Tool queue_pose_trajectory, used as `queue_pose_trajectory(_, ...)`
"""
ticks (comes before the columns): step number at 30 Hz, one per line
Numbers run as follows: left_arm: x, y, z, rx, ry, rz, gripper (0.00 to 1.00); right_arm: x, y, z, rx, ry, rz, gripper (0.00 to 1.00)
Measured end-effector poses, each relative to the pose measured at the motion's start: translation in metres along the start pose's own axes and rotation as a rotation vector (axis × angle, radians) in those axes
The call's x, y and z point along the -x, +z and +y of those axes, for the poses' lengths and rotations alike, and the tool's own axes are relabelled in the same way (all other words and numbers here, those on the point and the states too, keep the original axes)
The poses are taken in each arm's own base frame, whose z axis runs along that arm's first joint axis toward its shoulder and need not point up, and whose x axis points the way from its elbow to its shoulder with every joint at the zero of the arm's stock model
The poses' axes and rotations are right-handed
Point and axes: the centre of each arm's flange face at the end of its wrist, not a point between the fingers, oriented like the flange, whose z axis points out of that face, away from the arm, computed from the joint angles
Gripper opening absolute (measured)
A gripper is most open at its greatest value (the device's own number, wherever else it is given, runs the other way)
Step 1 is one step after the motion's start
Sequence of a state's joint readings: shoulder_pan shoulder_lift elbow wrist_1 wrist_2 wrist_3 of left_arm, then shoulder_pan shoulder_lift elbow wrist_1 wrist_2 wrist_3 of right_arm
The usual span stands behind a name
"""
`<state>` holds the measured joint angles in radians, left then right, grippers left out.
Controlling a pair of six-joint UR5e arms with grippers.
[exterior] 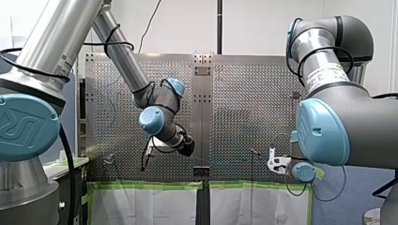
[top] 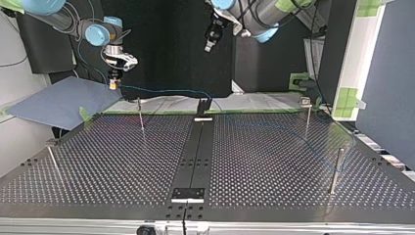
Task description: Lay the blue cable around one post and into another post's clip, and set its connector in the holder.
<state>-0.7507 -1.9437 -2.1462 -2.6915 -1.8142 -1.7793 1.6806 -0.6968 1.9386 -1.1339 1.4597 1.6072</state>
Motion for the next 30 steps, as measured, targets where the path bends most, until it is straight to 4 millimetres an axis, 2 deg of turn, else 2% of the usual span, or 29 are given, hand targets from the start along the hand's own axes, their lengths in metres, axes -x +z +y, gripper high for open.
queue_pose_trajectory(3, -0.003, 0.004, -0.001, 0.012, -0.009, -0.015, 0.98, 0.0, 0.0, 0.0, -0.002, 0.001, 0.0, 0.0)
queue_pose_trajectory(15, 0.006, 0.024, 0.003, 0.02, -0.098, -0.105, 0.98, 0.0, 0.0, -0.002, -0.005, 0.008, -0.002, 0.0)
queue_pose_trajectory(30, 0.012, 0.083, -0.034, -0.085, -0.219, -0.219, 0.98, 0.001, -0.001, -0.002, -0.006, 0.015, -0.005, 0.0)
